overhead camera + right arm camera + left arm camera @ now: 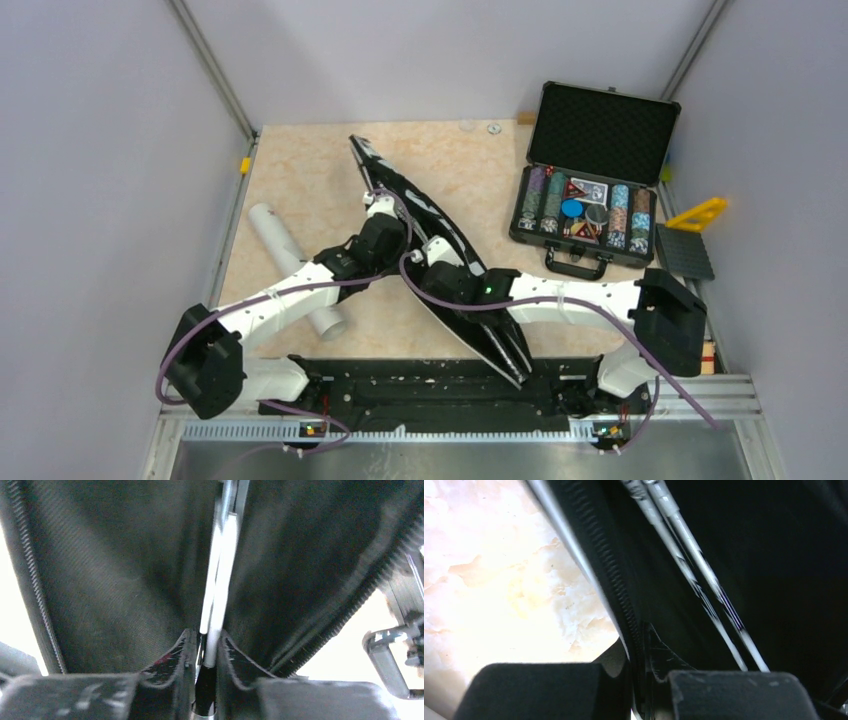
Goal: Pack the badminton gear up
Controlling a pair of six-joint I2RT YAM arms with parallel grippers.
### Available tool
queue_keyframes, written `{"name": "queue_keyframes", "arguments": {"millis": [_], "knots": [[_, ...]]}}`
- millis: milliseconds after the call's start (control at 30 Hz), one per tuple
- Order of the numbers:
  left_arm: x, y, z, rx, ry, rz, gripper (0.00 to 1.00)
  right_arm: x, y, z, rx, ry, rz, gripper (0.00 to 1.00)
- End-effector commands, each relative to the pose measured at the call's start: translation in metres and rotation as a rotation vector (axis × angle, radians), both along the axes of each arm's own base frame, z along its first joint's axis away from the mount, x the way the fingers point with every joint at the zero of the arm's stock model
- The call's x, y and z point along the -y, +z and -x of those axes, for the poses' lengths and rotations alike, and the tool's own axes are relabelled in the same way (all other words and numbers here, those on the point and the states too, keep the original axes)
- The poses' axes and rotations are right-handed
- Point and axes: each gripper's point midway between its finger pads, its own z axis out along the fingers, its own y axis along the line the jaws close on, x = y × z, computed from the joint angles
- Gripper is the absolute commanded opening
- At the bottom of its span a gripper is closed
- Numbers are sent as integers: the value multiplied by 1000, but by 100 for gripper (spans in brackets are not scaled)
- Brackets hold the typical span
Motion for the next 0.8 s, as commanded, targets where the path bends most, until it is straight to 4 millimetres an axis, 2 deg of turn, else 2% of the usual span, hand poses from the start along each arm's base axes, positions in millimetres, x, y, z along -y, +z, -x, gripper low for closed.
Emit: {"name": "queue_keyframes", "arguments": {"millis": [0,67,133,300,367,467,567,600,667,767], "knots": [[8,33,-9,92,2,54,0,-1,25,-17,63,-87,-82,5],[12,33,-8,92,-24,61,0,-14,35,-18,66,-55,-160,0],[20,33,-6,89,-67,78,0,-28,45,-21,82,-28,-236,0],[36,33,0,80,-149,127,0,-58,70,-47,134,-61,-440,0],[39,32,3,71,-165,138,0,-59,74,-64,179,-108,-473,0],[38,33,5,72,-168,144,0,-52,69,-88,263,-173,-472,0],[39,36,7,79,-180,155,0,-41,50,-105,298,-251,-499,0],[40,36,8,77,-186,160,0,-42,49,-112,334,-270,-538,0],[41,37,8,77,-192,163,0,-36,28,-114,350,-290,-548,0],[37,36,5,84,-170,144,0,-37,7,-111,331,-287,-556,0]]}}
